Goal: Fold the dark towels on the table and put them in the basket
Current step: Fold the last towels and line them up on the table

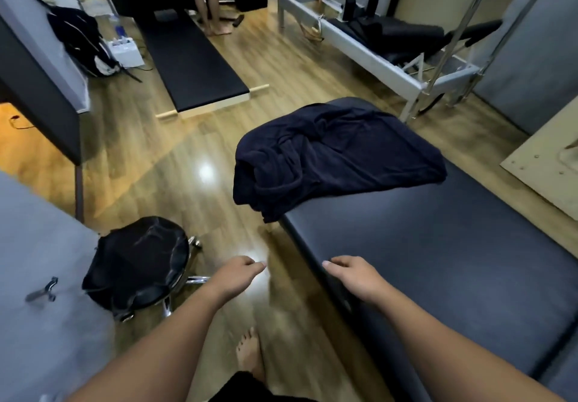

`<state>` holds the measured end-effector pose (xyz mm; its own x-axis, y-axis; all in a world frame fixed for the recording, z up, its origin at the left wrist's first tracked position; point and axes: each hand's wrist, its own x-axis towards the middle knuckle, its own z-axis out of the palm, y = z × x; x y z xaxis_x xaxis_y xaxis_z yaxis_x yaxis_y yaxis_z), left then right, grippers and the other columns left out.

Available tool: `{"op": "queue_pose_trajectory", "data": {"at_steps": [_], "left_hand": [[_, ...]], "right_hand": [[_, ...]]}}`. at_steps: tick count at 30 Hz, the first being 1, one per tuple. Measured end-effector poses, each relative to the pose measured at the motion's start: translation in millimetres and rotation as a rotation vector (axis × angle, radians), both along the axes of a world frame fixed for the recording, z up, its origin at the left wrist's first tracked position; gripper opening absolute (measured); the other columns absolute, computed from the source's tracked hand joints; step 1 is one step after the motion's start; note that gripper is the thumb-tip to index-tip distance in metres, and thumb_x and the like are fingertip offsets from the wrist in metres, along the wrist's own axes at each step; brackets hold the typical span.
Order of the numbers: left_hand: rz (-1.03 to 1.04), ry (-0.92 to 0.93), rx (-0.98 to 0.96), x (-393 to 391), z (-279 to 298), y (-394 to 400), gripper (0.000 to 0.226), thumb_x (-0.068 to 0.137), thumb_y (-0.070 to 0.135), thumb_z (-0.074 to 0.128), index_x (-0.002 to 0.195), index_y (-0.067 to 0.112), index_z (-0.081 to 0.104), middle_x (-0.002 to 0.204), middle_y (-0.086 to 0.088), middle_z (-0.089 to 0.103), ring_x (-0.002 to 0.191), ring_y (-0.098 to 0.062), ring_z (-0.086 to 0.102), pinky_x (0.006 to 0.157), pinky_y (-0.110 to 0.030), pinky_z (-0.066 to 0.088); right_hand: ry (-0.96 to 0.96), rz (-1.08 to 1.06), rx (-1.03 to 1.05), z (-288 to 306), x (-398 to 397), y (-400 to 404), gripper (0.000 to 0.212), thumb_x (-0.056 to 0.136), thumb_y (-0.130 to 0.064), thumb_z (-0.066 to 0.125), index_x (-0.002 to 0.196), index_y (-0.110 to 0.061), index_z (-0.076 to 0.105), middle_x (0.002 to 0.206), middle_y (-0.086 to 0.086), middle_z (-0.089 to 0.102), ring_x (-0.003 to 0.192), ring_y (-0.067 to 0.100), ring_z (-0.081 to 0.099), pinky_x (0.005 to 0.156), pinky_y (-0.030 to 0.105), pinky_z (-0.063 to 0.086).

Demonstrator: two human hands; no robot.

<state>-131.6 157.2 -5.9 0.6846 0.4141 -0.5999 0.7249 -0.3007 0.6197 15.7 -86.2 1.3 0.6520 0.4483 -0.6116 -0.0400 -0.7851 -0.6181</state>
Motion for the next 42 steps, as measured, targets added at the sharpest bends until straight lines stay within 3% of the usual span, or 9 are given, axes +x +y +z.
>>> {"op": "queue_pose_trajectory", "data": {"at_steps": [6,10,13,18,23,28,31,34,42], "left_hand": [[-0.12,-0.039,0.009,99.0,12.0,69.4,0.037,0.094,0.045,0.059,0.098,0.009,0.068,0.085,-0.003,0.067,0.072,-0.019,0.059,0.069,-0.036,0.047],[-0.198,-0.153,0.245,169.8,22.7,93.6,0.029,0.086,0.039,0.06,0.082,0.011,0.066,0.078,-0.003,0.068,0.079,-0.024,0.065,0.074,-0.039,0.053],[-0.219,-0.236,0.412,215.9,32.1,99.1,0.023,0.087,0.042,0.06,0.092,0.019,0.062,0.1,0.002,0.058,0.099,-0.024,0.059,0.085,-0.04,0.051],[-0.283,0.115,0.485,282.9,28.8,101.6,0.098,0.07,0.078,0.065,0.149,0.032,0.026,0.156,-0.013,0.022,0.142,-0.043,0.021,0.106,-0.075,0.019],[-0.249,0.302,0.302,335.3,-0.8,114.3,0.142,0.049,0.088,0.071,0.154,0.045,-0.016,0.167,-0.015,-0.005,0.147,-0.055,0.006,0.109,-0.076,0.023],[-0.217,0.341,0.458,348.7,-24.8,116.2,0.12,0.069,0.066,0.073,0.149,0.048,-0.014,0.166,-0.004,0.008,0.143,-0.048,0.014,0.098,-0.078,0.034],[-0.217,0.297,0.475,344.7,-30.2,121.9,0.108,0.077,0.059,0.071,0.149,0.052,-0.01,0.166,0.0,0.014,0.142,-0.046,0.017,0.096,-0.077,0.037],[-0.21,0.256,0.5,344.1,-34.3,128.7,0.098,0.079,0.05,0.067,0.147,0.055,-0.003,0.159,0.002,0.027,0.138,-0.046,0.024,0.091,-0.076,0.041],[-0.253,0.178,0.508,334.1,-32.4,140.9,0.084,0.082,0.038,0.06,0.145,0.058,0.007,0.147,0.005,0.046,0.123,-0.042,0.038,0.088,-0.065,0.049]], "right_hand": [[-0.084,-0.088,-0.074,21.7,58.8,56.4,0.077,0.088,-0.066,0.059,0.149,-0.02,0.048,0.15,-0.004,0.051,0.133,0.018,0.051,0.108,0.034,0.043],[-0.156,-0.097,-0.142,33.5,106.3,73.7,0.071,0.093,-0.056,0.061,0.151,-0.019,0.044,0.15,0.0,0.05,0.135,0.02,0.049,0.106,0.03,0.042],[-0.197,-0.101,-0.185,38.0,147.5,84.3,0.069,0.094,-0.052,0.063,0.151,-0.019,0.044,0.148,0.004,0.052,0.134,0.022,0.05,0.106,0.029,0.042],[-0.223,-0.107,-0.169,31.5,228.4,108.5,0.065,0.094,-0.047,0.065,0.149,-0.02,0.046,0.144,0.004,0.056,0.129,0.022,0.054,0.097,0.027,0.043],[-0.337,0.026,-0.244,9.1,323.5,138.1,0.056,0.091,-0.043,0.067,0.14,-0.021,0.055,0.134,0.003,0.061,0.125,0.028,0.056,0.101,0.04,0.049],[-0.549,0.259,-0.434,-9.6,410.5,178.3,0.078,0.084,-0.025,0.071,0.15,-0.033,0.031,0.162,0.008,0.015,0.144,0.041,0.017,0.108,0.059,0.037],[-0.457,0.234,-0.401,-15.6,445.9,201.0,0.105,0.079,-0.017,0.071,0.153,-0.053,0.006,0.166,-0.004,-0.016,0.151,0.042,-0.011,0.108,0.071,0.029],[-0.384,0.233,-0.449,-26.6,461.0,214.6,0.113,0.073,-0.028,0.072,0.147,-0.063,-0.005,0.166,-0.006,-0.005,0.15,0.043,-0.005,0.099,0.071,0.033],[-0.452,0.199,-0.538,-31.8,423.9,172.8,0.081,0.082,-0.049,0.065,0.147,-0.055,0.018,0.152,-0.002,0.029,0.132,0.04,0.023,0.085,0.054,0.05]]}}
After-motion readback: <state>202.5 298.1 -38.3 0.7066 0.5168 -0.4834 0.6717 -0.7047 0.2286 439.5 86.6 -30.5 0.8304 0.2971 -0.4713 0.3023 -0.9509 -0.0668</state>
